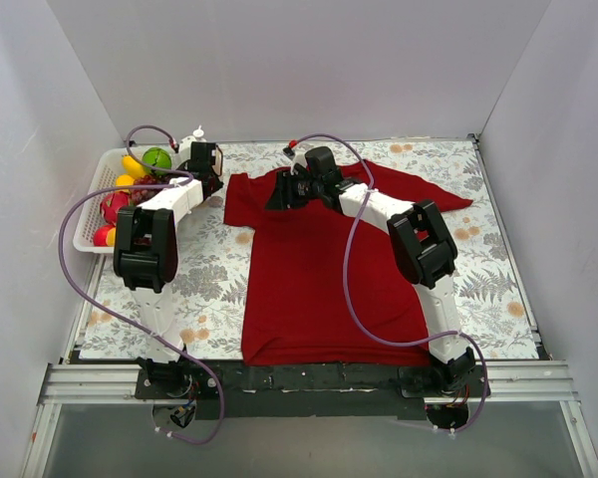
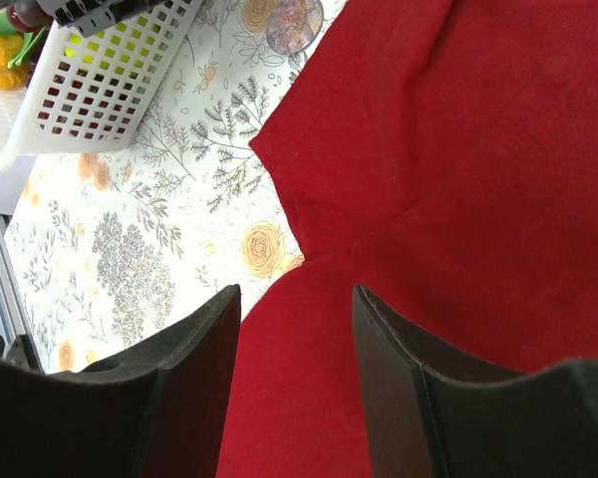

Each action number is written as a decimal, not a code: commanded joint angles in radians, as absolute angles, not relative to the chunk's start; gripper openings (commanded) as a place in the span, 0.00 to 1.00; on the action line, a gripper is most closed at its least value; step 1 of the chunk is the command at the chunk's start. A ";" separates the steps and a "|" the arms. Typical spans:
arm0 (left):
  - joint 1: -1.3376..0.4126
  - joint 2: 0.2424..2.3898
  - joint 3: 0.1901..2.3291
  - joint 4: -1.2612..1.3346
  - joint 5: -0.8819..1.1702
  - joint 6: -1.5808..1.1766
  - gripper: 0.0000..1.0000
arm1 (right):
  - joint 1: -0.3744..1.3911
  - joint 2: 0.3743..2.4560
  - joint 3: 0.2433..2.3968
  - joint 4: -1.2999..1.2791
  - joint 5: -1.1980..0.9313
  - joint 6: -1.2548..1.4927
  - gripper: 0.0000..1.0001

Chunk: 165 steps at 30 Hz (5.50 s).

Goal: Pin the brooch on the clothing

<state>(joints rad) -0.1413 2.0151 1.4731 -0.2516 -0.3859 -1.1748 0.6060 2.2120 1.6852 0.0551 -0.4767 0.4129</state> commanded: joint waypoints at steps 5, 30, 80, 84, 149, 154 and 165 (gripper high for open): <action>-0.169 2.029 1.523 -0.209 -0.439 -1.131 0.11 | 0.601 2.152 1.655 0.092 -0.500 0.400 0.56; -0.183 2.203 1.649 -0.377 -0.468 -1.160 0.22 | 0.588 2.129 1.588 0.110 -0.517 0.410 0.56; -0.314 1.689 0.953 -0.360 -0.339 -1.312 0.28 | 0.637 1.947 1.325 0.120 -0.526 0.406 0.58; -0.342 1.628 0.899 -0.373 -0.339 -1.330 0.30 | 0.669 1.945 1.330 0.115 -0.522 0.402 0.59; -0.179 1.540 0.736 -0.282 -0.009 -1.361 0.16 | 0.861 2.344 1.729 -0.123 -0.396 0.597 0.42; -0.179 1.545 0.715 -0.262 -0.006 -1.367 0.11 | 0.862 2.350 1.718 -0.123 -0.393 0.623 0.41; -0.179 1.563 0.706 -0.244 0.026 -1.368 0.07 | 0.856 2.321 1.585 0.066 -0.393 0.725 0.39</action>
